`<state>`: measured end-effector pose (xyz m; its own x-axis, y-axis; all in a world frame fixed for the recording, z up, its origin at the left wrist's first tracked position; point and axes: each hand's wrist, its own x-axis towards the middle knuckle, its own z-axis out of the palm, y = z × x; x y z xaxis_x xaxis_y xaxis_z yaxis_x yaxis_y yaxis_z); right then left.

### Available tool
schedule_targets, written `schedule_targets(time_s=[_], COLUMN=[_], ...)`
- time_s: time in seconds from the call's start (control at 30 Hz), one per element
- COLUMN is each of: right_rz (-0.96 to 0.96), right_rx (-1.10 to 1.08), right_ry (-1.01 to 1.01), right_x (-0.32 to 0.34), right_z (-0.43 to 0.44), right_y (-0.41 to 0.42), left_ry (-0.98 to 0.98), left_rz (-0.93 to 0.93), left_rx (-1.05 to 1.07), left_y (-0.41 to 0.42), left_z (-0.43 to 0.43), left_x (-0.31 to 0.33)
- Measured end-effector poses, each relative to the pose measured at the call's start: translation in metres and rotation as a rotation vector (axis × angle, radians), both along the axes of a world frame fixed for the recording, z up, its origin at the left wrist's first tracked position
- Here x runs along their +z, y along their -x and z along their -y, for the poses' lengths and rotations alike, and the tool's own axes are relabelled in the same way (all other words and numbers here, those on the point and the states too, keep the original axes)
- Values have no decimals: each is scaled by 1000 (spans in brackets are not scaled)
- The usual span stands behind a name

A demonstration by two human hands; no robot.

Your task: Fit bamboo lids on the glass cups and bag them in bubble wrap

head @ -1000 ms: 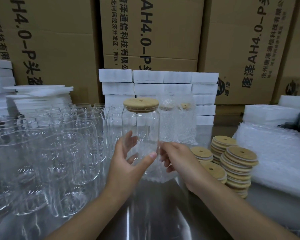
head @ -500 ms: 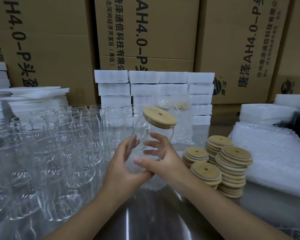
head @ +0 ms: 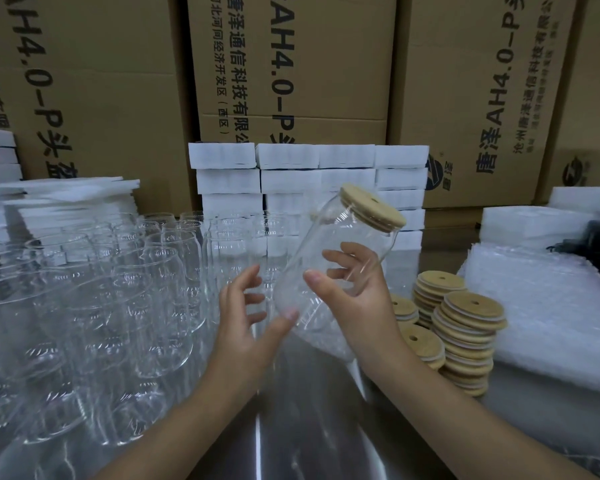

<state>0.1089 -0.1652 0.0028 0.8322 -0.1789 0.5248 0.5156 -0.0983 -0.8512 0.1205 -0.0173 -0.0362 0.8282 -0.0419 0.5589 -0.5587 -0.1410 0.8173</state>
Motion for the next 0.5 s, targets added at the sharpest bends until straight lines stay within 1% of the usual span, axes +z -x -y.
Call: schedule_targets(time_s=[0.1,0.17,0.2,0.3,0.4,0.5], right_rz=[-7,-12,-13,-15,-14,-15], right_rx=[-23,-20,-13,1,3,-19], right_ry=[-26,-13,-6,-7,19,86], right_x=[0,0,-1,-3,-5,-9], right_z=[0,0,-1,-4,-6,-5], right_y=[0,0,1,1,-1,-3], left_ry=[249,309,327,375,404,355], left_rz=[-264,-398,-424,-410,-386,-330], left_rx=[-6,-32,-59,-108,-81,-37], left_y=[-6,-6,-6,-3,-2,-4], left_z=[5,7,7,8,7,6], left_x=[6,9,9,9,8,8])
